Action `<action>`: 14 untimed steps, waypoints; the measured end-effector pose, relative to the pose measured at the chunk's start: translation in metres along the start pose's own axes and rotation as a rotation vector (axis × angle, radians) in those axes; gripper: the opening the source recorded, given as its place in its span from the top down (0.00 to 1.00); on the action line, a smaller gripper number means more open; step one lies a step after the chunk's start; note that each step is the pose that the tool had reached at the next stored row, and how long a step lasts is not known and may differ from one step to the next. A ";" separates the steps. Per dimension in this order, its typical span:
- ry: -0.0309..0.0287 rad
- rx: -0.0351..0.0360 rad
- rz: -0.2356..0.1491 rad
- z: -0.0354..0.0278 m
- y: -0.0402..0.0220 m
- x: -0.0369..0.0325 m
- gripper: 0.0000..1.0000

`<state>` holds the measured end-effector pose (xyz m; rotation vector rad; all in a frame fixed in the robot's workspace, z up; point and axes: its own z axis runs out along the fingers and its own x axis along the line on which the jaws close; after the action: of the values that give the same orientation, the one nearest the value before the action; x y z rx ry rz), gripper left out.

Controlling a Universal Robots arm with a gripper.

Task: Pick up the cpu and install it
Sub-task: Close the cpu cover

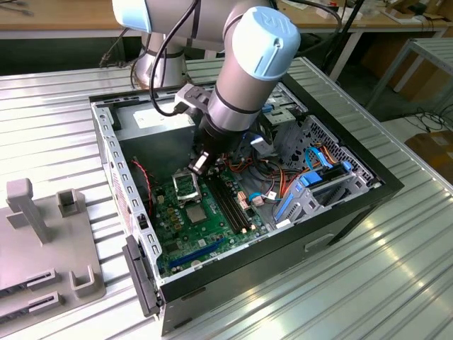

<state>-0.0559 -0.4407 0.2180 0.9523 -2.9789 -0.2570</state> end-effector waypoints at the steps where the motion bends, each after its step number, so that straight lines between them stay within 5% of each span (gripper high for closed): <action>1: 0.0014 0.0017 0.000 -0.0006 0.0001 0.0000 0.89; 14: 0.0051 0.0062 -0.003 -0.0109 0.0018 -0.0005 0.89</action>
<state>-0.0560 -0.4407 0.2291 0.9566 -2.9757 -0.2452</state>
